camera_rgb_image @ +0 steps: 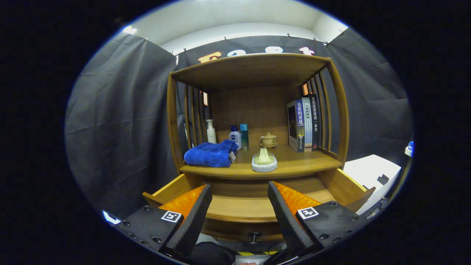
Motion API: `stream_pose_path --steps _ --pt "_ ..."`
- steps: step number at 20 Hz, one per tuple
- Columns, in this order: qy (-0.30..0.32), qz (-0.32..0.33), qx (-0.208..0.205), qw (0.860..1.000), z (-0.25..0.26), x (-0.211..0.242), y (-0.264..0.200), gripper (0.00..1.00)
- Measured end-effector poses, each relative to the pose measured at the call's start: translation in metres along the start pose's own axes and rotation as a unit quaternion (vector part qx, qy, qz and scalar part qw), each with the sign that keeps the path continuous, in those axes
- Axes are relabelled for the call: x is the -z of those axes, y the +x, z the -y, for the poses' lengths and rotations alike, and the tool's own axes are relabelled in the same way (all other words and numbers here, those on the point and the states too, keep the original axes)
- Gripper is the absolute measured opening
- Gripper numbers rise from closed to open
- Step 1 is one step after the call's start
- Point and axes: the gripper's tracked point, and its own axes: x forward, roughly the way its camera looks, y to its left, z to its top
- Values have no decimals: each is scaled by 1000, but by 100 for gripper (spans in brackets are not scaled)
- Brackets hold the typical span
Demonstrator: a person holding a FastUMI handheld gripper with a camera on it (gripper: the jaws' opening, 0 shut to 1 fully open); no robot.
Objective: Pull open the drawer, take out the items inside it, and place them on the countertop above the cabinet.
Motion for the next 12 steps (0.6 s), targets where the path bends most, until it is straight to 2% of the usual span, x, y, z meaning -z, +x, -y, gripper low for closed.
stream_pose_path --steps 6,12 --pt "-20 -21 24 999 11 52 -10 98" --pt "-25 -22 44 998 17 75 -16 97"
